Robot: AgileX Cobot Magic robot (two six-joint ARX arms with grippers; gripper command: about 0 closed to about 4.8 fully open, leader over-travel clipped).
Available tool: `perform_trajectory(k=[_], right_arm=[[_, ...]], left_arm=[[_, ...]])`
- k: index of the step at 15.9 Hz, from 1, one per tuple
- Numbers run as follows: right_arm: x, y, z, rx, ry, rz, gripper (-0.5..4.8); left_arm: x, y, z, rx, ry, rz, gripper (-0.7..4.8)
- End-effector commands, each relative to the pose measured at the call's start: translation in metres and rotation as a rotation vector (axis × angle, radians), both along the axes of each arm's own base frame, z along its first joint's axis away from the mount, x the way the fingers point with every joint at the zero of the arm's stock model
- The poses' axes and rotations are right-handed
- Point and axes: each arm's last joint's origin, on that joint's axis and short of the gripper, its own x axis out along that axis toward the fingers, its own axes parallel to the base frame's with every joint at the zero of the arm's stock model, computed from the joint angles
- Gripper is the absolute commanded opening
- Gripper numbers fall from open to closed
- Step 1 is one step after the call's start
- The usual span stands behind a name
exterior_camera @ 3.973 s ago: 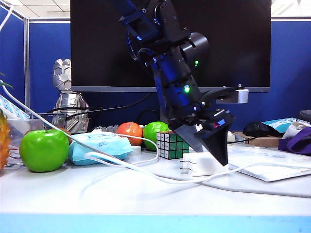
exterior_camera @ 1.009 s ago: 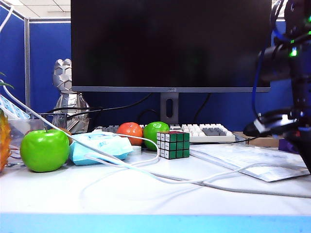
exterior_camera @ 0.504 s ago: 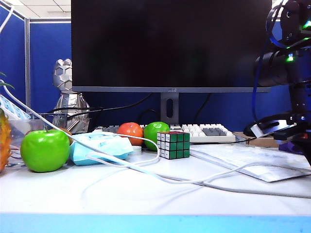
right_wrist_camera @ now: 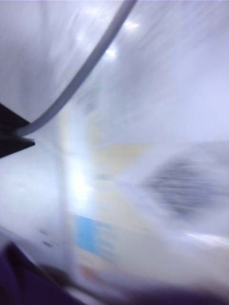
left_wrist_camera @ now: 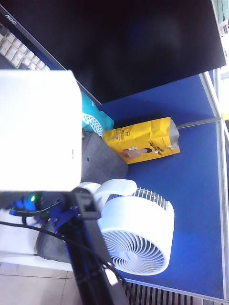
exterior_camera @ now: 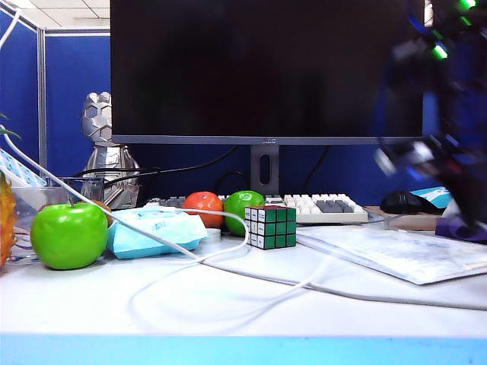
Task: Pick up the Type-C charging cable and the charging base, insert one end of the Type-C charger into the corresponding slot on the base, and finally place the plugged-in charger back on the table.
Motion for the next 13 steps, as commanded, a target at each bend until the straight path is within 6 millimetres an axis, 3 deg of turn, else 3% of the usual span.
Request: perform_trajectory(k=[1, 3, 6, 13], right_arm=[[0.01, 0.02, 0.024, 0.08, -0.11, 0.124, -0.05], [0.016, 0.037, 0.029, 0.14, -0.203, 0.213, -0.05], [0.025, 0.062, 0.021, 0.18, -0.277, 0.337, -0.05], [0.048, 0.094, -0.037, 0.24, -0.234, 0.52, -0.05]], left_arm=[[-0.003, 0.002, 0.005, -0.022, -0.019, -0.006, -0.06], [-0.003, 0.002, 0.005, -0.022, -0.019, -0.006, -0.06], [-0.003, 0.002, 0.005, -0.022, -0.018, -0.007, -0.06], [-0.003, 0.002, 0.003, -0.006, -0.001, -0.007, -0.06]])
